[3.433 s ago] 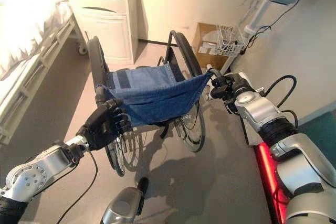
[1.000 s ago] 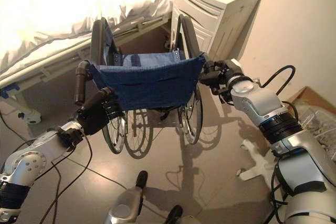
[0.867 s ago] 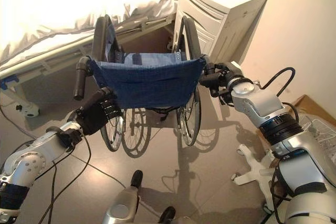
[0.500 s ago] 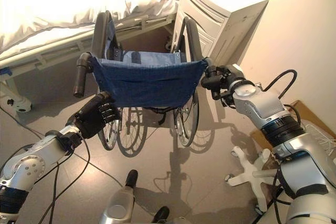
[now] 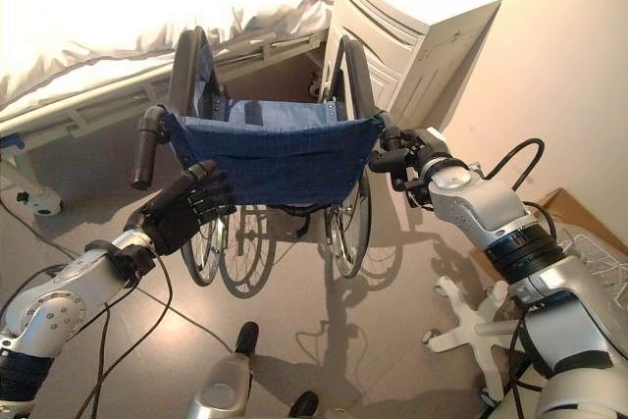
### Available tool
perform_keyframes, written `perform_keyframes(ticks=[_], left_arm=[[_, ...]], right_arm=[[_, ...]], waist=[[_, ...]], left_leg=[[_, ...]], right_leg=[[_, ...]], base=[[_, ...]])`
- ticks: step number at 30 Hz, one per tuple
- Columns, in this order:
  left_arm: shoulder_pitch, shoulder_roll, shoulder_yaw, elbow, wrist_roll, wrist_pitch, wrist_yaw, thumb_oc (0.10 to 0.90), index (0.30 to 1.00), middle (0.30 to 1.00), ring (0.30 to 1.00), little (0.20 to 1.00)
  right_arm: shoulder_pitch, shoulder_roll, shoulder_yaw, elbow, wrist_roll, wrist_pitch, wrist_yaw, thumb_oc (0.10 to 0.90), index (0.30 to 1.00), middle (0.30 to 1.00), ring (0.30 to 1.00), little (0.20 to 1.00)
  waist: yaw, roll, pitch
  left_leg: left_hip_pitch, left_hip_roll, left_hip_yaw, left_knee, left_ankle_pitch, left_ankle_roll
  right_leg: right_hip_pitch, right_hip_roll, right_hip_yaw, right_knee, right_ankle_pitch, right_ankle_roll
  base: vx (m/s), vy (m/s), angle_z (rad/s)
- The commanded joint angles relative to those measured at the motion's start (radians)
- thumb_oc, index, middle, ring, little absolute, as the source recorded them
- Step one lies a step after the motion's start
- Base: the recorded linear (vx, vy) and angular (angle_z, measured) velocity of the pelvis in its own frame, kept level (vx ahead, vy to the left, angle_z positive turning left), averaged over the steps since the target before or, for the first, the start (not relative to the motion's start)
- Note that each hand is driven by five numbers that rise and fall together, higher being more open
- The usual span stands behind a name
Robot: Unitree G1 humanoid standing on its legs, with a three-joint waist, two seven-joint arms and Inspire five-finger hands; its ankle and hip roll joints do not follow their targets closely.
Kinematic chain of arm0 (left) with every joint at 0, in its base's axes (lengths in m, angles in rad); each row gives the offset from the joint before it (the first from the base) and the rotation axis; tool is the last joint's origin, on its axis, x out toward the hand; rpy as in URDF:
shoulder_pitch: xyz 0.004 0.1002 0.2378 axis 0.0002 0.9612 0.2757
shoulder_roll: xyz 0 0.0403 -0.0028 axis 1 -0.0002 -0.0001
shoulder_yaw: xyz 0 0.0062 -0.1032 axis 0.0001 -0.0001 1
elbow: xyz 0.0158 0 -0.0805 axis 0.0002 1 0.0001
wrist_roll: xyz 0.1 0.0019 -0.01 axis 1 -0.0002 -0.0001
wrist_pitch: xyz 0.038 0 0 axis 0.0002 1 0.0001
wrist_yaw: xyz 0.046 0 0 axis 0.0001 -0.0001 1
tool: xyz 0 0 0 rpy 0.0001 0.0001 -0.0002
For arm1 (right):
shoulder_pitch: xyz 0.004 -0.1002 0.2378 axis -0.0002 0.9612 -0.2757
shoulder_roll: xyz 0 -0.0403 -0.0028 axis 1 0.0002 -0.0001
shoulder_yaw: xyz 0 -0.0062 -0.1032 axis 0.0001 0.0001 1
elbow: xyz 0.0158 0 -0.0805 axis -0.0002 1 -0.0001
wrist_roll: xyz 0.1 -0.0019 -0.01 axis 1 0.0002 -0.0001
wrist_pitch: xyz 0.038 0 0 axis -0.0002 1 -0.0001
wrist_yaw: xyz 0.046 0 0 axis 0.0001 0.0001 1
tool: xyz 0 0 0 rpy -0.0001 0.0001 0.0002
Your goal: Push the wheelchair next to the bed
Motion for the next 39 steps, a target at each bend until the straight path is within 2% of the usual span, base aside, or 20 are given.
perform_keyframes(ticks=[1, 4, 10, 19, 25, 31, 35, 39], left_arm=[[0.015, 0.061, 0.110, -0.103, -0.006, -0.107, 0.001, 0.800, 0.900, 0.900, 0.900, 0.900], [0.026, 0.070, 0.136, -0.097, -0.014, -0.112, 0.003, 0.800, 0.900, 0.900, 0.900, 0.900], [0.074, 0.077, 0.207, -0.083, -0.025, -0.111, 0.013, 0.800, 0.900, 0.900, 0.900, 0.900], [0.178, 0.051, 0.273, -0.090, -0.045, -0.063, 0.012, 0.800, 0.900, 0.900, 0.900, 0.900], [0.203, 0.054, 0.292, -0.106, -0.074, -0.062, 0.026, 0.800, 0.900, 0.900, 0.900, 0.900], [0.209, 0.039, 0.296, -0.118, -0.094, -0.055, 0.052, 0.800, 0.900, 0.900, 0.900, 0.900], [0.260, -0.007, 0.311, -0.129, -0.103, -0.008, 0.088, 0.800, 0.900, 0.900, 0.900, 0.900], [0.304, -0.032, 0.336, -0.129, -0.127, 0.003, 0.096, 0.800, 0.900, 0.900, 0.900, 0.900]], right_arm=[[-0.119, 0.000, -0.077, -0.093, -0.019, -0.123, -0.061, 0.800, 0.900, 0.900, 0.900, 0.900], [-0.099, -0.033, -0.107, -0.113, -0.037, -0.127, -0.072, 0.800, 0.900, 0.900, 0.900, 0.900], [-0.027, -0.151, -0.227, -0.177, -0.099, -0.148, -0.132, 0.800, 0.900, 0.900, 0.900, 0.900], [0.125, -0.290, -0.418, -0.248, -0.061, -0.105, -0.194, 0.800, 0.900, 0.900, 0.900, 0.900], [0.268, -0.303, -0.544, -0.297, -0.076, -0.097, -0.261, 0.800, 0.900, 0.900, 0.900, 0.900], [0.334, -0.302, -0.606, -0.330, -0.052, -0.094, -0.279, 0.800, 0.900, 0.900, 0.900, 0.900], [0.504, -0.240, -0.735, -0.380, -0.031, -0.142, -0.325, 0.800, 0.900, 0.900, 0.900, 0.900], [0.652, -0.188, -0.868, -0.447, -0.021, -0.190, -0.347, 0.800, 0.900, 0.900, 0.900, 0.900]], waist=[[0.057, -0.048, -0.099], [0.048, -0.045, -0.104], [0.016, -0.035, -0.113], [-0.021, -0.023, -0.124], [-0.041, -0.012, -0.125], [-0.056, -0.002, -0.125], [-0.071, 0.008, -0.121], [-0.091, 0.020, -0.118]], left_leg=[[0.092, -0.062, 0.049, 0.008, -0.116, 0.025], [0.101, -0.059, 0.056, -0.002, -0.115, 0.023], [0.118, -0.050, 0.074, -0.009, -0.122, 0.019], [0.132, -0.043, 0.097, -0.017, -0.126, 0.018], [0.142, -0.039, 0.109, -0.025, -0.125, 0.015], [0.147, -0.036, 0.119, -0.028, -0.125, 0.012], [0.149, -0.031, 0.127, -0.038, -0.122, 0.011], [0.153, -0.028, 0.135, -0.050, -0.122, 0.012]], right_leg=[[-0.031, -0.082, 0.078, -0.089, 0.216, 0.087], [-0.031, -0.081, 0.081, -0.090, 0.214, 0.087], [-0.034, -0.080, 0.093, -0.083, 0.207, 0.086], [-0.039, -0.079, 0.112, -0.083, 0.203, 0.089], [-0.042, -0.079, 0.125, -0.084, 0.204, 0.091], [-0.045, -0.081, 0.131, -0.080, 0.202, 0.093], [-0.050, -0.084, 0.136, -0.082, 0.201, 0.093], [-0.059, -0.086, 0.145, -0.078, 0.200, 0.097]], base=[[-0.03, 0.006, -0.04], [-0.02, 0.002, -0.01], [-0.01, -0.003, 0.02], [-0.01, 0.003, 0.05], [-0.02, 0.004, 0.07], [-0.01, 0.009, -0.03], [-0.03, 0.021, 0.07], [-0.03, 0.017, 0.05]])
